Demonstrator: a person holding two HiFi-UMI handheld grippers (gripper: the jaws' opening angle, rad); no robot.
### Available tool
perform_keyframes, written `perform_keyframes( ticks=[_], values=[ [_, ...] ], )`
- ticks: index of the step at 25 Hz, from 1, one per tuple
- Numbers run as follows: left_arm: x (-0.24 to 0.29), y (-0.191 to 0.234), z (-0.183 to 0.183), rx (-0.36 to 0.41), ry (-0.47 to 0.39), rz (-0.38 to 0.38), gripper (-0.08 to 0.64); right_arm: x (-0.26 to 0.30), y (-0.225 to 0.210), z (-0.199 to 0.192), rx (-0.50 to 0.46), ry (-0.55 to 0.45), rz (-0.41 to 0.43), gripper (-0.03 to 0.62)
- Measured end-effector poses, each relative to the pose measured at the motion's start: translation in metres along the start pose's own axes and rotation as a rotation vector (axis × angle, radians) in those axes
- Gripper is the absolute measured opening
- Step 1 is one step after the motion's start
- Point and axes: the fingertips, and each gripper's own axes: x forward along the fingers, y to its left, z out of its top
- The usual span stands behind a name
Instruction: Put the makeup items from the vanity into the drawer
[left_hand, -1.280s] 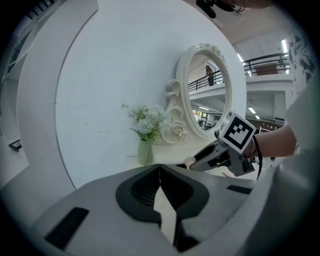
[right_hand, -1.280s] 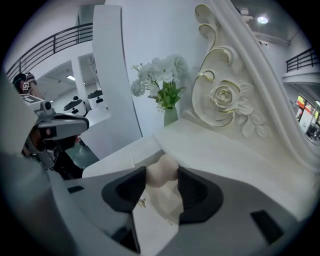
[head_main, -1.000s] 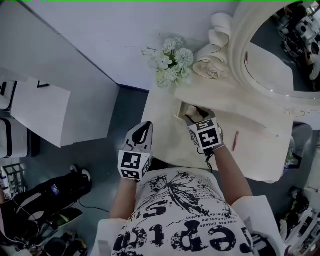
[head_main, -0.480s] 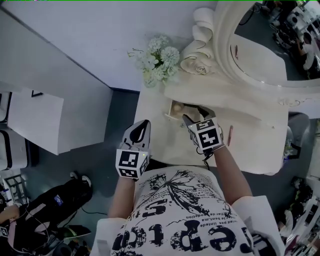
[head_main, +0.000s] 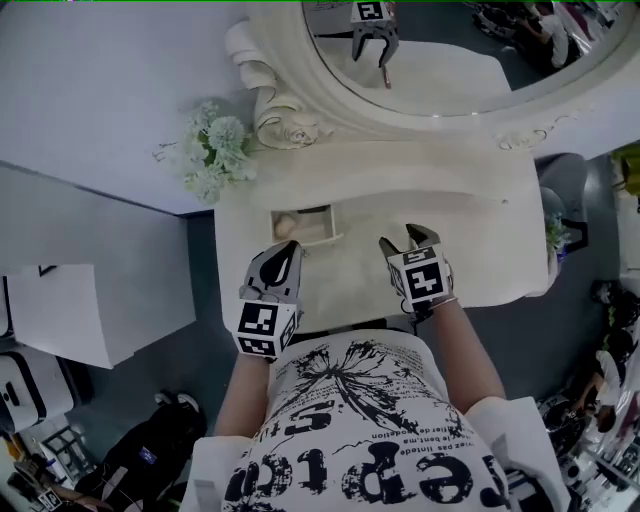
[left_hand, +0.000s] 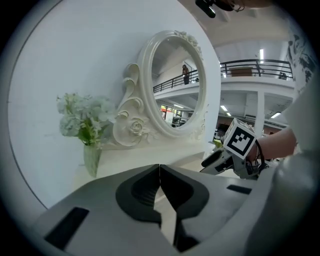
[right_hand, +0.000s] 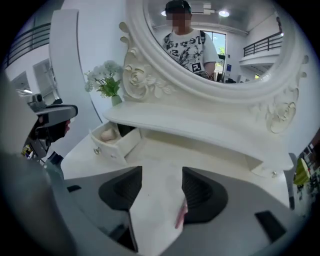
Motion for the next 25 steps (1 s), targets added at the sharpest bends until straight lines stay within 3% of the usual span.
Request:
perform_keyframes(
  ticks=[5,13,25],
  values=[
    [0.027,-0.033,0.000,0.021,0.022,-0.063,0.021,-0.003,-0.035,-0.048,0.082,0.054,-0.045,0.259],
    [0.046,-0.067,-0.005,0.025,0.034,-0.082,0.021,0.011,-0.049,-0.087,0.123,0.121,-0.009,0.248],
    [0.045,-0.071,-0.007,0.006,0.020,-0.039,0.021,0.029,-0.051,-0.106,0.130,0.201,-0.022,0.052]
  ],
)
